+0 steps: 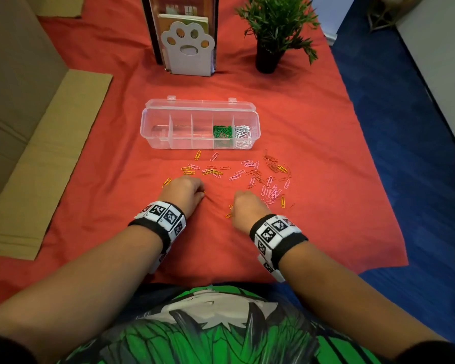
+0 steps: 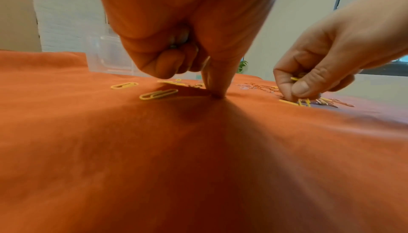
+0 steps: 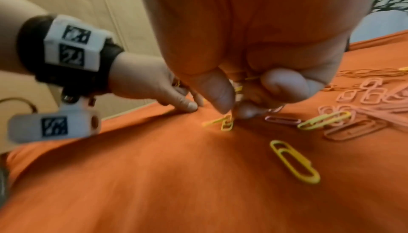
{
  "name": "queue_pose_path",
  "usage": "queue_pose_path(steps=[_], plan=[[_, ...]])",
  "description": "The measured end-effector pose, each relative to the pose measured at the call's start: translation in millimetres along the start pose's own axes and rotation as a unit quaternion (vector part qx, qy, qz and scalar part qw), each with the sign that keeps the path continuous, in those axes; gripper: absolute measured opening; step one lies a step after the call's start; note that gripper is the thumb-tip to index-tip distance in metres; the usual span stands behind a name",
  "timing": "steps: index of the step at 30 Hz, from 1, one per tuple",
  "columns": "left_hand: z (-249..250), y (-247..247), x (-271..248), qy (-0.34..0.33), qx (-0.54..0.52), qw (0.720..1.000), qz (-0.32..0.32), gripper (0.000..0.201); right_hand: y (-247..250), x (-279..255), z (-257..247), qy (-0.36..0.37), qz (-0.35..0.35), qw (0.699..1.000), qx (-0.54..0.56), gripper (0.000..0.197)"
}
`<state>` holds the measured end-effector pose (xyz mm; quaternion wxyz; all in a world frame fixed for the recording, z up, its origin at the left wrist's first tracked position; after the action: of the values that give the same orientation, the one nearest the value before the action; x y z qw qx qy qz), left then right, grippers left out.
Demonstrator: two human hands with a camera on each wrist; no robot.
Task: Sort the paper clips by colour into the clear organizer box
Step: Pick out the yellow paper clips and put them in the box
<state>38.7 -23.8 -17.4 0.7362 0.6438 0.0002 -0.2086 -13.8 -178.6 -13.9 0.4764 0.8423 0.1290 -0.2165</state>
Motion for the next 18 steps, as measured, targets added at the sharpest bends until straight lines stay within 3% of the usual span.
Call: queue_pose_path(steps=[2,13,18], plan=[[0.4,-0.4,1.5,-0.001,0.006,1.0,0.001,0.017,-7.1,-2.2,-0.8,0.017,0.014,0.999,-0.027,0.04],[0.9,-5.2,2.5,-0.001,0.041,0.999,0.014,0.021,-10.0,-7.6,-7.5,0.06,0.031,0.996,-0.063,0.034],[1.3,-3.5,2.8,0.001,0.064,0.998,-0.008,0.017,-12.3,-5.7,-4.7,0.045,-0.008,0.997,-0.056,0.033]])
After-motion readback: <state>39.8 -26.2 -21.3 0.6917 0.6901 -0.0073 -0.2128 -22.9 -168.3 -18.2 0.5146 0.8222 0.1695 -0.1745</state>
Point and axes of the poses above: each hand's wrist, its own x-axis towards the middle knuckle, its own y-axis out of the back of the hand, z = x × y, the point moved 3 cm from there along x, towards the middle knuckle, and after that the axes turned 15 degrees about x, right-handed, at the moved point
